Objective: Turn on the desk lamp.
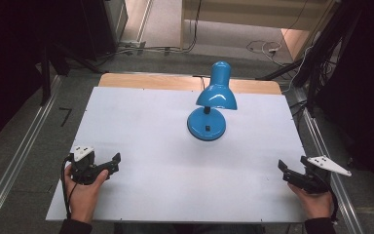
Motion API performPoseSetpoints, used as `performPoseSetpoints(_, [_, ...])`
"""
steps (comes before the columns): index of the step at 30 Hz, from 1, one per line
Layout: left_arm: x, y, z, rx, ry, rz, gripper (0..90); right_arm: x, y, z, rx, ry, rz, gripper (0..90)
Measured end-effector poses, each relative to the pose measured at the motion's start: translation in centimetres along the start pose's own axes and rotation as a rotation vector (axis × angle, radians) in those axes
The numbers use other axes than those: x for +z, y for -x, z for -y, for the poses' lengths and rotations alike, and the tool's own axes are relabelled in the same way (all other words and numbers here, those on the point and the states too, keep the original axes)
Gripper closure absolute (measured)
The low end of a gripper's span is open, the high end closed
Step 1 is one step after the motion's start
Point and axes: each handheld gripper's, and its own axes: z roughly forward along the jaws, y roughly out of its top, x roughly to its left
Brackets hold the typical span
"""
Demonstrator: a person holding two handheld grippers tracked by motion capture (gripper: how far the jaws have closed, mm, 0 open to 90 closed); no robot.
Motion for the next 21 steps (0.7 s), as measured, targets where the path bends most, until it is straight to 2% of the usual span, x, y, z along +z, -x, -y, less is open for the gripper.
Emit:
performPoseSetpoints(2, [0.0,0.0,0.0,0.002,-0.002,0.0,8.4,-0.1,-0.4,-0.2,0.009,0.001,0.003,13.6])
performPoseSetpoints(3, [0.1,0.1,0.0,0.002,-0.003,0.001,8.4,0.1,-0.9,-0.5,0.037,-0.015,-0.034,13.5])
performPoseSetpoints(6, [0.2,0.1,-0.1,0.003,-0.004,0.001,8.4,0.4,-1.4,-0.8,0.058,-0.033,-0.057,13.6])
performPoseSetpoints(7, [0.3,0.2,-0.1,0.005,-0.006,0.003,8.4,0.8,-1.8,-1.1,0.068,-0.043,-0.08,13.6])
performPoseSetpoints(11, [0.3,0.3,-0.1,0.009,-0.008,0.002,8.4,1.5,-2.7,-1.6,0.056,-0.049,-0.096,13.8])
performPoseSetpoints(21, [0.2,0.1,0.0,0.002,-0.003,-0.003,8.4,2.0,-3.5,-2.3,0.038,-0.04,-0.119,16.5])
